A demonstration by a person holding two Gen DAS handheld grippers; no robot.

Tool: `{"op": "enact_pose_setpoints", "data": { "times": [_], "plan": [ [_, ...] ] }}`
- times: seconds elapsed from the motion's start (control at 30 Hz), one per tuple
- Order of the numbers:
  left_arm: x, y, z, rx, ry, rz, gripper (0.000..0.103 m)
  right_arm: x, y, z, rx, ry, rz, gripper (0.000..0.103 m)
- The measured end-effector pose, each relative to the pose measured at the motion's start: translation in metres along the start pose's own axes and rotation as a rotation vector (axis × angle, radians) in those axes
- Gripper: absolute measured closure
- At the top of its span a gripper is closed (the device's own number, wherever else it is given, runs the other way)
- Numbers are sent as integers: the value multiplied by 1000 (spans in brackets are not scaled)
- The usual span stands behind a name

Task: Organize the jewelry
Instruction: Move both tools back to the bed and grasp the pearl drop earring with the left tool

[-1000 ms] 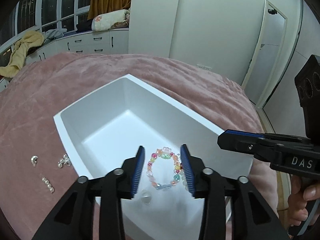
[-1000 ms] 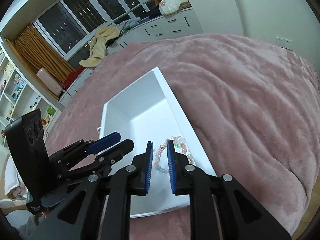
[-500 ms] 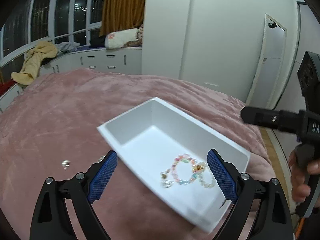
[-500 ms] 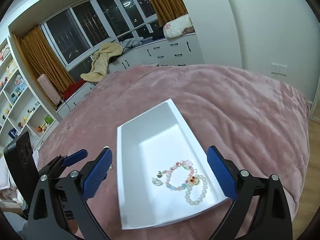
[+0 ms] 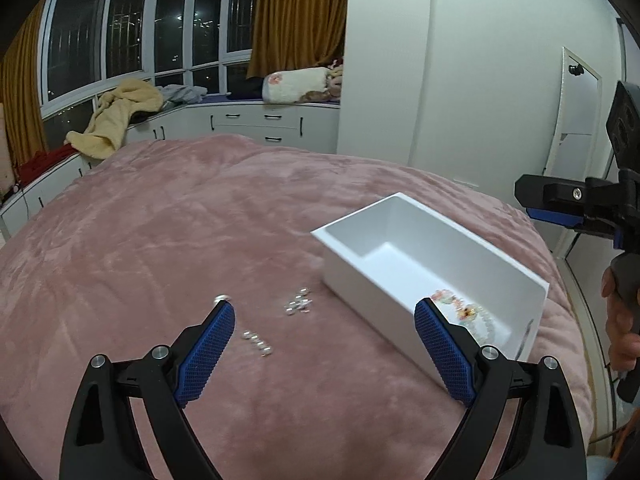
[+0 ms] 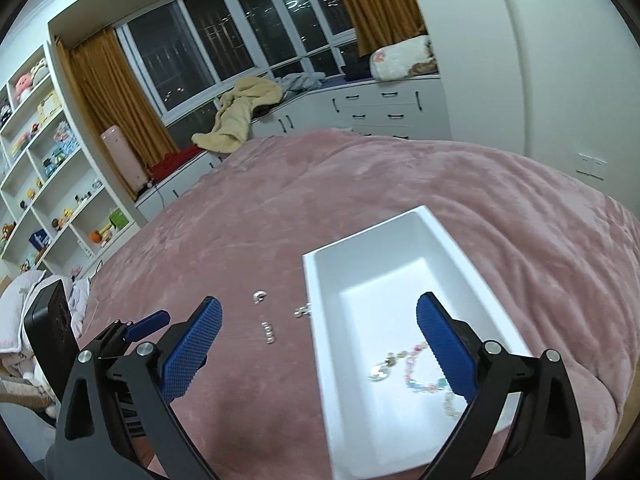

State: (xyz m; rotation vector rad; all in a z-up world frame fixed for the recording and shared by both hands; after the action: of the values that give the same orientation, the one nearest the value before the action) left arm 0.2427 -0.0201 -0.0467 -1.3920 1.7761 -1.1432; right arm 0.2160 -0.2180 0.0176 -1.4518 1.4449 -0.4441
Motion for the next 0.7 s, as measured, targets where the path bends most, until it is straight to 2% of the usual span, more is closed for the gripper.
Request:
{"op": "enact_pose_setpoints", "data": {
  "times": [0.23, 0.43, 0.6, 0.7],
  "plan": [
    [-29, 18, -4, -8, -19, -5, 10, -37, 4, 24, -13, -51, -42, 6],
    [-44, 47, 19, -53, -26, -14, 10, -83, 10, 52, -19, -127, -144, 7],
    [-48, 74, 49, -95, -43, 8, 10, -109, 22, 91, -71, -131, -237, 15],
    [-58, 88, 68, -122, -62, -12, 11, -111, 33, 120, -112, -97, -289, 26]
  ]
}}
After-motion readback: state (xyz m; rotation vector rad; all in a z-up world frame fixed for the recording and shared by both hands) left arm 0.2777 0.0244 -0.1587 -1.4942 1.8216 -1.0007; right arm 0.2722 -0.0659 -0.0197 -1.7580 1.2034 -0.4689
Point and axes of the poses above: each gripper's, at about its wrist camera, not at the fingertips, and z roughly the way its jaws point, x to its right, y to its underside, the point moved 4 cm from there along z, roughly the way its jaws point, and after that the axes turned 12 degrees about x, right-handed, at the moved point
